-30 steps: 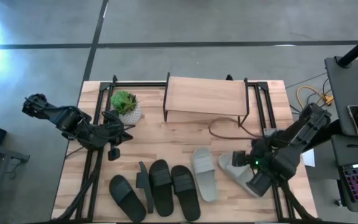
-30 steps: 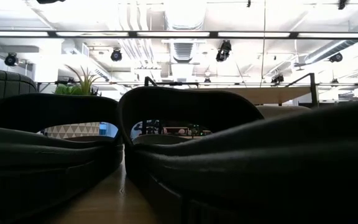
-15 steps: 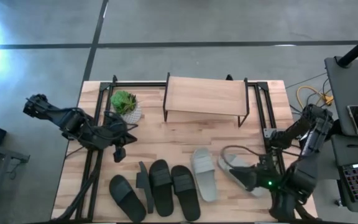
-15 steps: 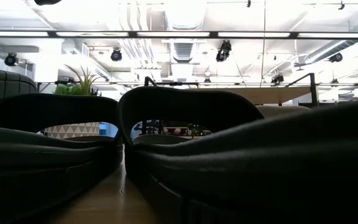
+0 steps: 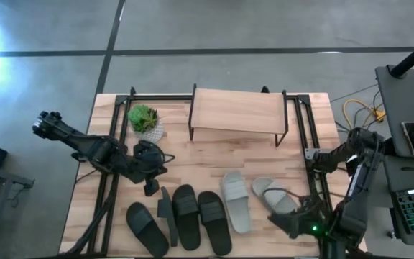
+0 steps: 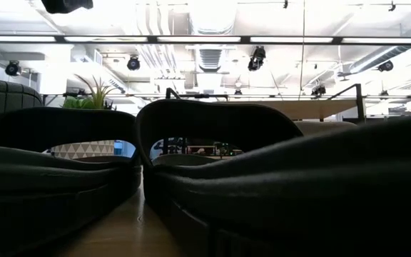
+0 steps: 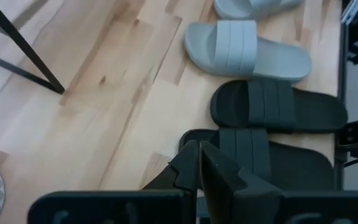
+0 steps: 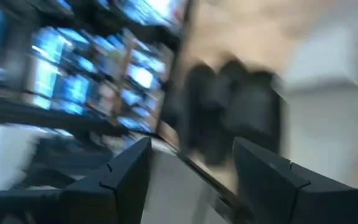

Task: Pick and place slides into the shelf
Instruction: Put the gray slipper on the shelf

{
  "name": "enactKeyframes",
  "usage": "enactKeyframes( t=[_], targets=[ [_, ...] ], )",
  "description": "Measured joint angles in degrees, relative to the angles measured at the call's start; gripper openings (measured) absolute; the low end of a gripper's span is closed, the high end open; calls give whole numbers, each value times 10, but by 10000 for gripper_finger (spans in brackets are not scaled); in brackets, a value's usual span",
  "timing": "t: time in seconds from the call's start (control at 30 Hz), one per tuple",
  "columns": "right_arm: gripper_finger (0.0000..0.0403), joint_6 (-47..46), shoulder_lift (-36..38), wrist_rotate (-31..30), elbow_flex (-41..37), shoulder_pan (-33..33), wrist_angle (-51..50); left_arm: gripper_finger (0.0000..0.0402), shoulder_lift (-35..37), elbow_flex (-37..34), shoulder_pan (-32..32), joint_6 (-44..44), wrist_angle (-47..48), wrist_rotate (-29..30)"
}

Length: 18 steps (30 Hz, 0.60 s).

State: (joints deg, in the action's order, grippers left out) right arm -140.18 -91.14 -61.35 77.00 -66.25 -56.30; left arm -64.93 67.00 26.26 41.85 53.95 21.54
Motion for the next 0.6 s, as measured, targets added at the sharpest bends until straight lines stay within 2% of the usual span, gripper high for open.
enactKeyframes(
  t=[0.2,0.3,0.4,0.6],
  targets=[
    [212,-10,-57,200,-23,-1,7,2,-27,0,0,-1,0,0],
    [212,-9,-87,290,-26,-1,-23,2,-35,0,0,-1,0,0],
    [212,-15,-115,300,-27,1,-62,2,-40,0,0,0,-1,-1],
    [212,-14,-113,295,-27,43,-180,2,-49,6,0,0,-11,-10]
  ],
)
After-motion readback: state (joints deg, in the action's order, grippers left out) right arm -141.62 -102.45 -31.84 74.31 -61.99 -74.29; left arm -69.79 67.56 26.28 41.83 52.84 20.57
